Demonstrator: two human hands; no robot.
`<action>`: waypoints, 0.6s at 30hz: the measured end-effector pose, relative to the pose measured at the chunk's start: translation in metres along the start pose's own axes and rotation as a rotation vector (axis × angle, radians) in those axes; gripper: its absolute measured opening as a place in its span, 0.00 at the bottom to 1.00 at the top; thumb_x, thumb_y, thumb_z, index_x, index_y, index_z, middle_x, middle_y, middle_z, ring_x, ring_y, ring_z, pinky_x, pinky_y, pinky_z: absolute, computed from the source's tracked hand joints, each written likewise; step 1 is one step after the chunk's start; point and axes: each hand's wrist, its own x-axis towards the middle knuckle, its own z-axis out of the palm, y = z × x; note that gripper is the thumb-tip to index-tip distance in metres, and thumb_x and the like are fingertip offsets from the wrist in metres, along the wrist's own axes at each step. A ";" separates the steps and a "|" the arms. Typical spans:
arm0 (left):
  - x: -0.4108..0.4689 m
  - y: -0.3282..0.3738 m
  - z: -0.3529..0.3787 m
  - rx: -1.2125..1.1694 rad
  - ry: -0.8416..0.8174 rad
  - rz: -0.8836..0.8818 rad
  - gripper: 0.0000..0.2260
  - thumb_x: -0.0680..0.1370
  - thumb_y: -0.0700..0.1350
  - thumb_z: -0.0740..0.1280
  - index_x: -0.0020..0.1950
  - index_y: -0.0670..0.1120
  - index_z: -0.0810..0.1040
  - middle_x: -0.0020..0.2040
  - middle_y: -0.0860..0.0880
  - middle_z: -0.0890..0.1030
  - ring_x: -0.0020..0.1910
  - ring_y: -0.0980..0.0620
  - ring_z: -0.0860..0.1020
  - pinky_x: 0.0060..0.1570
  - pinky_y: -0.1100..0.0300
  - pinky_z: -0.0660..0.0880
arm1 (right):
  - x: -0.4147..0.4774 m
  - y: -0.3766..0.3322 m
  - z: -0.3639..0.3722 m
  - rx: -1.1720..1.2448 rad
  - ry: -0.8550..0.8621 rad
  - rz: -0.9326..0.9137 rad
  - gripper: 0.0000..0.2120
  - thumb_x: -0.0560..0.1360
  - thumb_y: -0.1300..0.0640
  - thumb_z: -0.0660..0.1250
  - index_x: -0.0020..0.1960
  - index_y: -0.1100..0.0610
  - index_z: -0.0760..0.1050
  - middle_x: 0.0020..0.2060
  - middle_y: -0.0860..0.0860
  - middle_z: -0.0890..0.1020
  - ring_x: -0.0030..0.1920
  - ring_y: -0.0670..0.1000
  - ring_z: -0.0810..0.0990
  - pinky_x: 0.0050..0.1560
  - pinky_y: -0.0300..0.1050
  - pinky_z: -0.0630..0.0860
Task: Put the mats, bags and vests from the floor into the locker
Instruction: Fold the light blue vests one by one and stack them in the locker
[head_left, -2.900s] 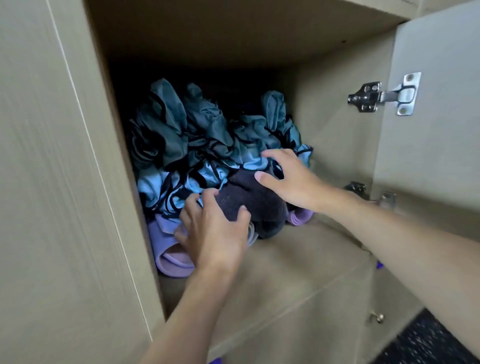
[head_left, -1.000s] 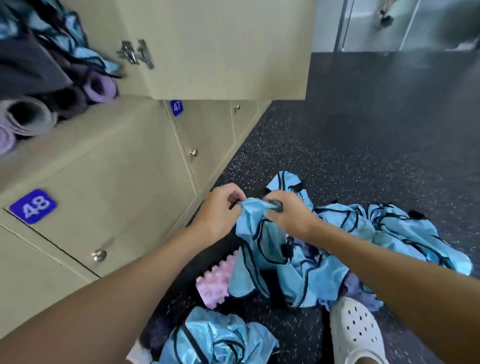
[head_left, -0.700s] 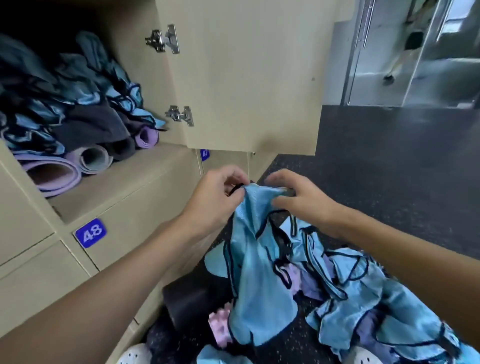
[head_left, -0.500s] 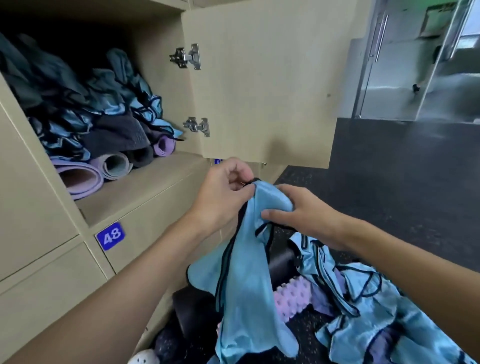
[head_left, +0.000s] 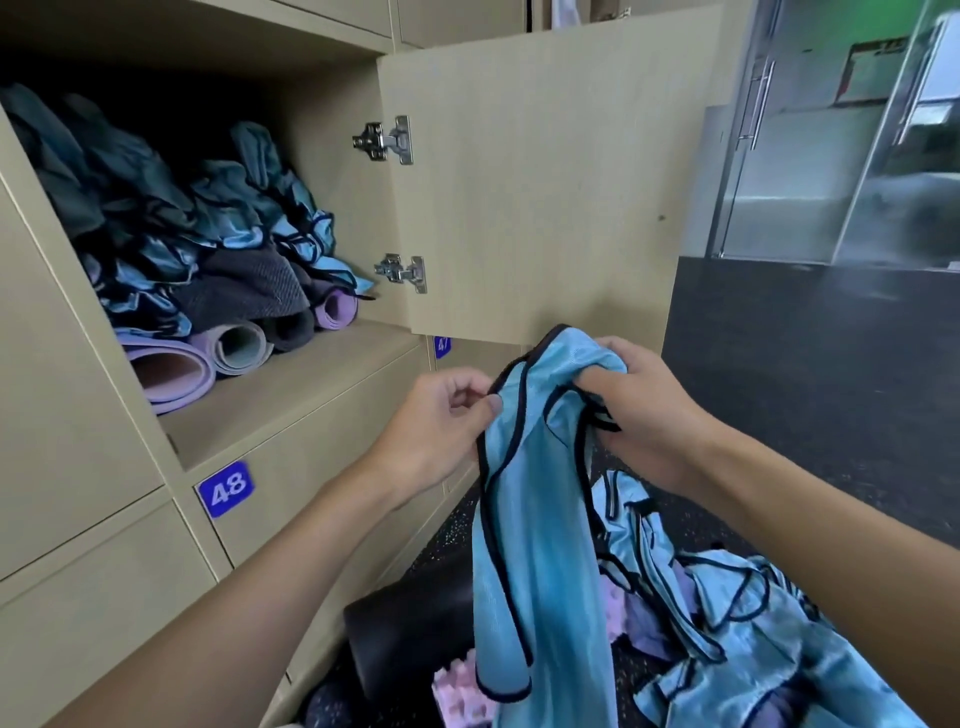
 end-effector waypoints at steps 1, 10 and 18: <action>0.000 0.003 0.002 0.005 0.018 0.013 0.08 0.80 0.37 0.66 0.43 0.44 0.80 0.38 0.49 0.82 0.34 0.59 0.78 0.37 0.65 0.75 | -0.001 -0.002 0.003 0.029 -0.001 0.006 0.12 0.78 0.70 0.59 0.56 0.58 0.75 0.43 0.55 0.81 0.41 0.52 0.81 0.40 0.45 0.79; 0.000 0.030 0.007 -0.167 0.121 -0.013 0.02 0.76 0.33 0.70 0.45 0.38 0.81 0.37 0.44 0.85 0.29 0.56 0.79 0.30 0.65 0.76 | -0.013 0.003 0.014 -0.329 -0.364 -0.076 0.32 0.73 0.59 0.74 0.72 0.54 0.64 0.53 0.35 0.81 0.53 0.33 0.79 0.54 0.30 0.73; -0.004 0.033 0.013 -0.211 0.020 -0.057 0.18 0.69 0.54 0.78 0.55 0.49 0.81 0.53 0.49 0.84 0.48 0.57 0.81 0.50 0.57 0.80 | -0.015 0.002 0.020 -0.446 -0.135 -0.219 0.08 0.74 0.62 0.70 0.51 0.57 0.74 0.35 0.47 0.77 0.30 0.41 0.72 0.29 0.33 0.70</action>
